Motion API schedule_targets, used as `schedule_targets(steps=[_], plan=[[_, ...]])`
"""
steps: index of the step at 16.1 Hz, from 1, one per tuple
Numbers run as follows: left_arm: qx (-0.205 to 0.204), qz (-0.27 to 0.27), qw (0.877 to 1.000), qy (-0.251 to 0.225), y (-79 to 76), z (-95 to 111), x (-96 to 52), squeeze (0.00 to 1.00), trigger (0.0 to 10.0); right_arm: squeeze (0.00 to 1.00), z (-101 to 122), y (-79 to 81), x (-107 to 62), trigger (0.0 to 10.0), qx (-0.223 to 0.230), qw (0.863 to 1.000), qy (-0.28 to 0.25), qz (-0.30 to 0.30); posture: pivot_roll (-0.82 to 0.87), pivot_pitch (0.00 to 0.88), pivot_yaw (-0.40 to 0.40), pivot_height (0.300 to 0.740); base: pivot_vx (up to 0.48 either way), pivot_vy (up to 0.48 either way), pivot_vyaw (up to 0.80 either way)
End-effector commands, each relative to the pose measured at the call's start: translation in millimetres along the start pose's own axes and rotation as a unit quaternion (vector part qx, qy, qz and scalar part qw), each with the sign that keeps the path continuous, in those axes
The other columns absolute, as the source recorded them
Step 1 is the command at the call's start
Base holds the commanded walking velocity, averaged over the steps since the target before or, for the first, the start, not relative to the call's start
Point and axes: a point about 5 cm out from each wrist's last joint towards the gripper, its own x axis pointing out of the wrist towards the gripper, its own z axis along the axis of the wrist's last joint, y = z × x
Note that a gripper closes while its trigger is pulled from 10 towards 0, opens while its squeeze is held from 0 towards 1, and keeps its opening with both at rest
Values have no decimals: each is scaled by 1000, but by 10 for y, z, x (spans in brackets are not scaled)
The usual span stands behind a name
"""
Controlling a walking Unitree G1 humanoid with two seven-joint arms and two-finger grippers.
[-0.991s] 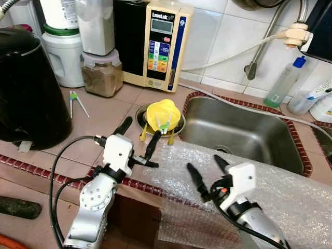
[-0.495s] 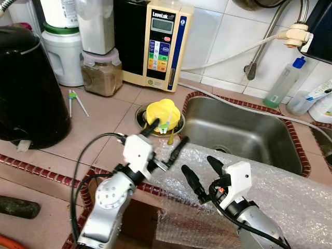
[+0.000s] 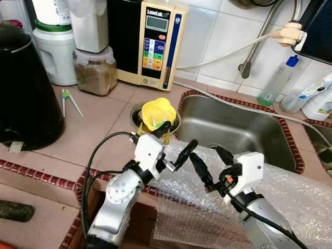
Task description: Kitchen organization
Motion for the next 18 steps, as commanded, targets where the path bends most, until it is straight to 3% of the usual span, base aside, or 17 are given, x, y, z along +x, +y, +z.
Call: schedule_targets(steps=[1, 6, 12, 18], plan=[[12, -4, 1000, -6, -5, 31, 78, 0, 10000, 0, -87, -4, -67, 10000, 20, 999, 29, 7, 83, 0, -124, 740, 0, 0, 0], [31, 17, 999, -13, 84, 10, 147, 0, 10000, 0, -138, 37, -81, 10000, 40, 998, 38, 9, 88, 0, -110, 740, 0, 0, 0], [69, 93, 993, -9, 312, -81, 190, 0, 10000, 0, 163, -5, -51, 10000, 41, 999, -18, -5, 60, 0, -114, 740, 0, 0, 0], [70, 93, 993, 23, 396, -245, 161, 0, 10000, 0, 214, 15, -70, 10000, 41, 999, -14, -1, 44, 0, -117, 740, 0, 0, 0]])
